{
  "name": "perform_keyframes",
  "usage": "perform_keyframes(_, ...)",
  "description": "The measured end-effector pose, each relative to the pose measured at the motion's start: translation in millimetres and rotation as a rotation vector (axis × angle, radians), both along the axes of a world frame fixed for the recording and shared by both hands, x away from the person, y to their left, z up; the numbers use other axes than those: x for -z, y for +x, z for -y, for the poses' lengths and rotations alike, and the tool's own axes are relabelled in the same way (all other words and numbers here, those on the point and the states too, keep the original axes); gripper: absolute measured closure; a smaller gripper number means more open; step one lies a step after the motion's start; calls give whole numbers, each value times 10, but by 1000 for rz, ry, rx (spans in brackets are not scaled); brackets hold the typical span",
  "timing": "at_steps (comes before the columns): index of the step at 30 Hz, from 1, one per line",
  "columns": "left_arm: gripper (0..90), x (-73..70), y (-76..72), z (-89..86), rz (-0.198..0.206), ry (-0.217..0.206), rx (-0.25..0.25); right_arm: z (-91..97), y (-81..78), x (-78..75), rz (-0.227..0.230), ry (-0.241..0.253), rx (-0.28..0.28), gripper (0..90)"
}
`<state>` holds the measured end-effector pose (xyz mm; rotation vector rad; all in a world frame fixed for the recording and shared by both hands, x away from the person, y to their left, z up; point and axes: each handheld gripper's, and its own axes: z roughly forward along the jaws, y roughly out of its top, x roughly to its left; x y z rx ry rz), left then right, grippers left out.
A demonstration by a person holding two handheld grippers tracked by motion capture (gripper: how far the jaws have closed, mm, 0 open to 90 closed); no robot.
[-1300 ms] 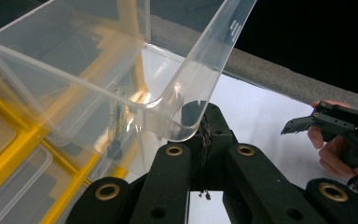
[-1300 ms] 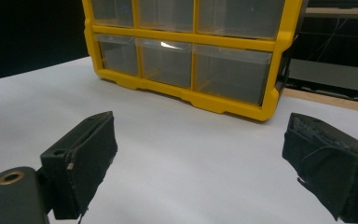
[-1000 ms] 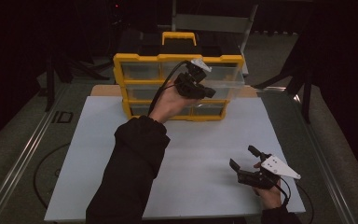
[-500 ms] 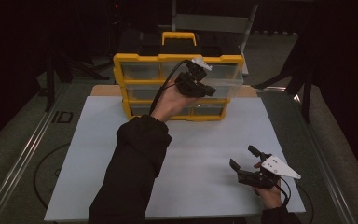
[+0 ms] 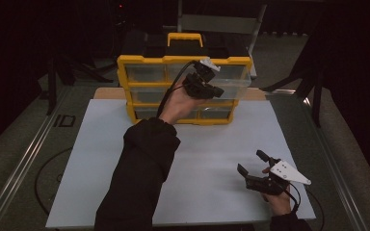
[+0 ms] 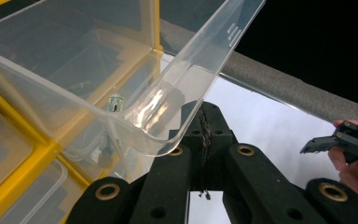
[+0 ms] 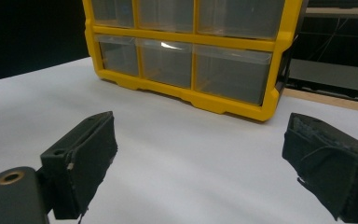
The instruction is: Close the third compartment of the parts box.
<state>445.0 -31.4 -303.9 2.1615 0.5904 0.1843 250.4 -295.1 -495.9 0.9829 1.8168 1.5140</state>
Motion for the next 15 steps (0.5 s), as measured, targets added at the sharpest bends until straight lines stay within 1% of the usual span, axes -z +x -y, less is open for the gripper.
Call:
perform_keyframes(7,900,21,35,13,-6,-10,-9,4,1,0,-4,5,2,95)
perform_keyframes(15,900,29,61,14,-2,-16,-26,16,3,2,-4,7,3,95)
